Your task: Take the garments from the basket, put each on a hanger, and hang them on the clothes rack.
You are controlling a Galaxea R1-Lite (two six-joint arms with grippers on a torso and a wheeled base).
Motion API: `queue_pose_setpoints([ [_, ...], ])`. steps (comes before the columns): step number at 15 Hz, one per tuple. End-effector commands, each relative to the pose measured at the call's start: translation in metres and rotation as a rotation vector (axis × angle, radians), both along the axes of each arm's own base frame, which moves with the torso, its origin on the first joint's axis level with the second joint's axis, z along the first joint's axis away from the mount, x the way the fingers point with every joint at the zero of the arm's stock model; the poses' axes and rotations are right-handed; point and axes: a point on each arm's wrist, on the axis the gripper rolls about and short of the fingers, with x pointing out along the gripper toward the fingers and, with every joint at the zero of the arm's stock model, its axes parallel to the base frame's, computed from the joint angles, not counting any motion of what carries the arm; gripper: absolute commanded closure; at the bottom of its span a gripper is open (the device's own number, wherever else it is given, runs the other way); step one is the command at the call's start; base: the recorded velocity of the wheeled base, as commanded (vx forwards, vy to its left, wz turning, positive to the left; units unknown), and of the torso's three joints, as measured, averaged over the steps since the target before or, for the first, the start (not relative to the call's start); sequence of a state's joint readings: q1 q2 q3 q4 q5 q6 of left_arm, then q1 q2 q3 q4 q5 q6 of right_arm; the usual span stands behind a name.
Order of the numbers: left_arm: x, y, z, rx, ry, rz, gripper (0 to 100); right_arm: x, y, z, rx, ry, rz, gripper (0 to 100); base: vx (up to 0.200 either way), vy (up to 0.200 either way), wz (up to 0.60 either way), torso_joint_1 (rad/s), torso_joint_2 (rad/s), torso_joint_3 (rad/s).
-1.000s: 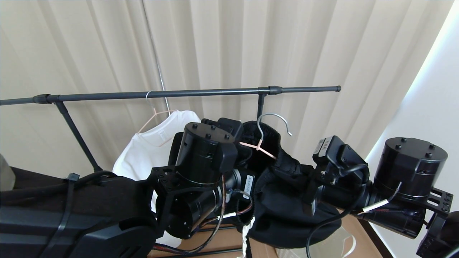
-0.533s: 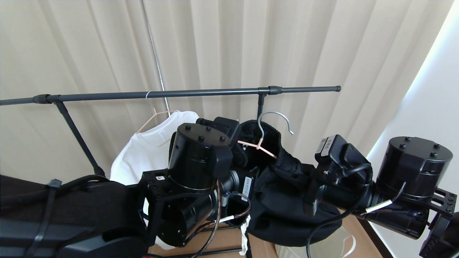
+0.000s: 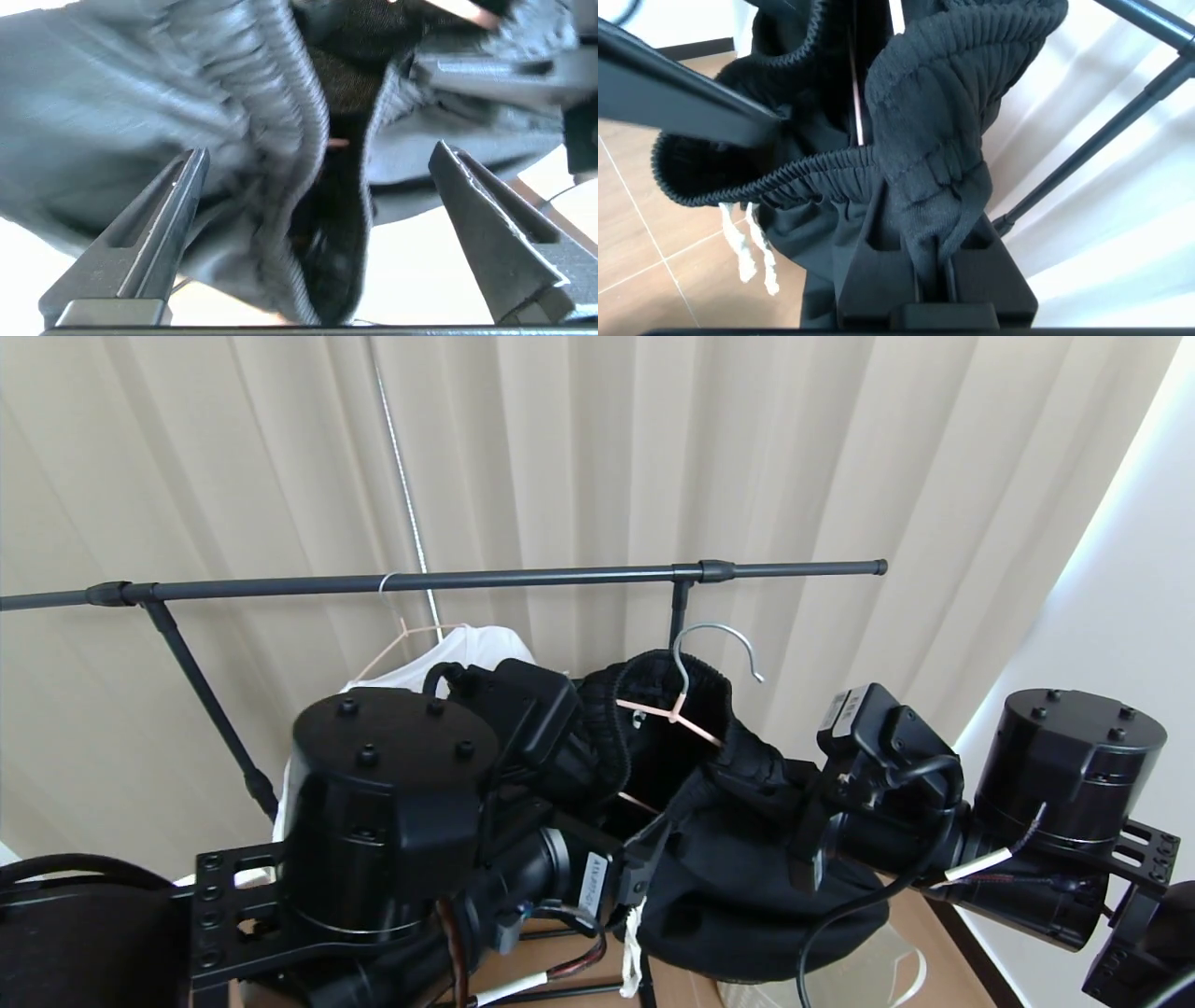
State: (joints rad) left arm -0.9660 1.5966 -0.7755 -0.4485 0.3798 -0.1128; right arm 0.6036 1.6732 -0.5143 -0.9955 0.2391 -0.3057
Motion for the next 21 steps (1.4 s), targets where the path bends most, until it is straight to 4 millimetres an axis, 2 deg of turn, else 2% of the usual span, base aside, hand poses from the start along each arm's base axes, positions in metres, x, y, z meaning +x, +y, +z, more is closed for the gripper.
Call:
queue_pose_setpoints([
  [1,-0.014,0.024,0.01,-0.011,-0.04,0.0,0,0.003,0.001,-0.005,-0.009,0.014,-0.004,100,0.0,0.0,0.0,0.0,0.0,0.0],
  [2,-0.016,0.032,0.013,-0.002,-0.06,0.003,0,0.003,0.0,-0.005,-0.01,0.015,-0.005,100,0.0,0.0,0.0,0.0,0.0,0.0],
  [3,-0.016,0.054,0.021,0.023,-0.116,0.036,0,0.002,0.0,-0.006,-0.011,0.021,0.01,100,0.0,0.0,0.0,0.0,0.0,0.0],
  [4,-0.014,0.064,0.027,0.039,-0.147,0.055,0,0.001,0.0,-0.007,-0.008,0.025,0.032,100,0.0,0.0,0.0,0.0,0.0,0.0],
  [7,-0.006,0.09,0.04,0.118,-0.245,0.019,0,-0.001,-0.001,-0.009,-0.009,0.035,0.066,100,0.0,0.0,0.0,0.0,0.0,0.0],
  [9,0.005,0.099,0.045,0.133,-0.248,-0.039,0,-0.003,-0.001,-0.012,-0.012,0.047,0.096,100,0.0,0.0,0.0,0.0,0.0,0.0],
  [11,0.009,0.097,0.051,0.142,-0.212,-0.088,0,-0.005,-0.002,-0.014,-0.016,0.056,0.112,100,0.0,0.0,0.0,0.0,0.0,0.0],
  [13,0.023,0.102,0.058,0.169,-0.133,-0.254,0,-0.006,-0.002,-0.015,-0.017,0.06,0.119,100,0.0,0.0,0.0,0.0,0.0,0.0],
  [15,0.042,0.11,0.06,0.237,-0.14,-0.375,0,-0.007,-0.002,-0.016,-0.017,0.066,0.137,100,0.0,0.0,0.0,0.0,0.0,0.0],
  [17,0.058,0.103,0.056,0.265,-0.121,-0.423,0,-0.007,-0.001,-0.017,-0.02,0.071,0.14,100,0.0,0.0,0.0,0.0,0.0,0.0],
  [18,0.072,0.096,0.051,0.292,-0.13,-0.47,0,-0.008,-0.001,-0.017,-0.021,0.073,0.142,100,0.0,0.0,0.0,0.0,0.0,0.0],
  [21,0.095,0.087,0.047,0.371,-0.216,-0.598,0,-0.008,-0.001,-0.017,-0.023,0.07,0.142,100,0.0,0.0,0.0,0.0,0.0,0.0],
])
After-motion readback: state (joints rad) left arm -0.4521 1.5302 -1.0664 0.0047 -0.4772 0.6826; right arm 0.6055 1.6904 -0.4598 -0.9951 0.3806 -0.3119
